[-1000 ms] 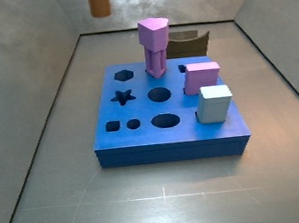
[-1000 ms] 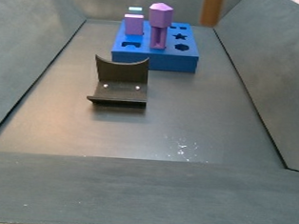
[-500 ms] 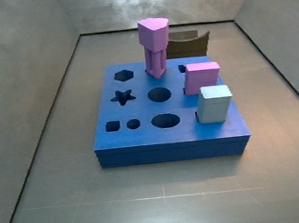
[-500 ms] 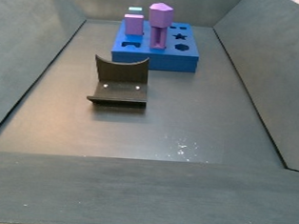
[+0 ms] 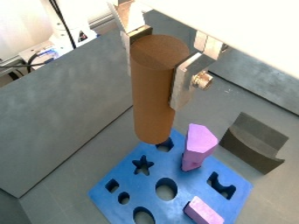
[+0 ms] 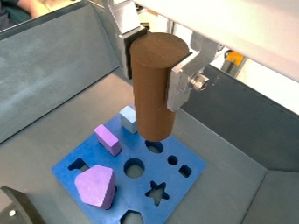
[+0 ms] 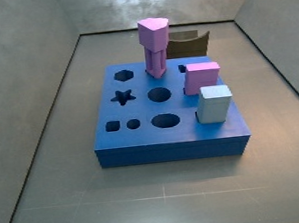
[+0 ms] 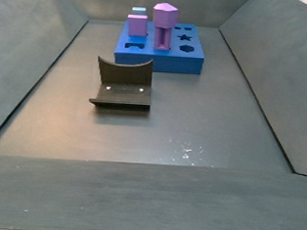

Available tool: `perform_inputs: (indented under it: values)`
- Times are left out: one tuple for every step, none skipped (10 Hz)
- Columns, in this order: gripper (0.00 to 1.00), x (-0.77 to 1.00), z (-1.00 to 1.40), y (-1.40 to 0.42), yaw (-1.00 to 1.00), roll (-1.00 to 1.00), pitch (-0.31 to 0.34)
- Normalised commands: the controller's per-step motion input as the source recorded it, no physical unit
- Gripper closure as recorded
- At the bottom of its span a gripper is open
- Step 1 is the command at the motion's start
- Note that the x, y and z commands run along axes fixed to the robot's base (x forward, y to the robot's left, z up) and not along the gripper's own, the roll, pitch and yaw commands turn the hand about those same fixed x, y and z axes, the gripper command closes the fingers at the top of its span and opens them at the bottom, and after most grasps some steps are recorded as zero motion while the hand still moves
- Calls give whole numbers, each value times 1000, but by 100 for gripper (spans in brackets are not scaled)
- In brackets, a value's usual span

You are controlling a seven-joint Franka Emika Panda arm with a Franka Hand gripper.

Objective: Pick up the round object. Move to above the board. Insert the round object.
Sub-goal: Insert the round object.

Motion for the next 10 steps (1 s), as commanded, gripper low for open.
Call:
perform_inputs:
  values:
    - [100, 0, -303, 0, 0, -60, -69]
    - [100, 43, -394, 0, 0, -103, 0]
    - [100, 197, -554, 0, 0, -97, 0]
    - [100, 303, -691, 0, 0, -69, 46]
    - [100, 326, -720, 0, 0, -117, 86]
    - [100, 480, -726, -9, 0, -157, 197]
    - [100, 686, -554, 0, 0, -129, 200]
    - [100, 751, -500, 0, 9, 0, 186]
    - [100, 763, -417, 0, 23, 197, 186]
    - [100, 669, -400, 0, 51, 377, 120]
